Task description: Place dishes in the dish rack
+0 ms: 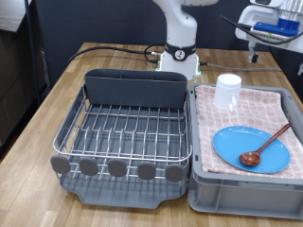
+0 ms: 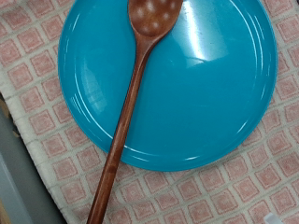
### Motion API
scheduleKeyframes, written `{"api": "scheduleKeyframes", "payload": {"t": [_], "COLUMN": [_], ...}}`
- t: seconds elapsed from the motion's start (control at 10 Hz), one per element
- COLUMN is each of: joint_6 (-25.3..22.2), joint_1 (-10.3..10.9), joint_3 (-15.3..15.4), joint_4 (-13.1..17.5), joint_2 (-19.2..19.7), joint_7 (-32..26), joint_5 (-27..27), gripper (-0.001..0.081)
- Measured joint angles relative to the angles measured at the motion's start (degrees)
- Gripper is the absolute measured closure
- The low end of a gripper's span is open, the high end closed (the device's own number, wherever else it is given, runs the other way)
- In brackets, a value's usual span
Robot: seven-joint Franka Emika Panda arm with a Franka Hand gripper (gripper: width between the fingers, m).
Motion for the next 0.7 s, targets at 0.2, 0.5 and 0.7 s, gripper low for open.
{"api": "scheduleKeyframes", "payload": {"t": [0.2, 0.5, 0.7], "joint_6": [-0.5, 1.2, 3.4], "joint_1": [0.1, 0.5, 0.8], "joint_3": [0.1, 1.2, 1.3], "joint_4": [0.0, 0.1, 0.3], "joint_2": [0.1, 3.2, 6.5], "joint_7": [-0.2, 4.8, 10.0], "joint_5": [-1.0, -6.2, -11.0], "gripper": [0.0003, 0.0003, 0.0003]}}
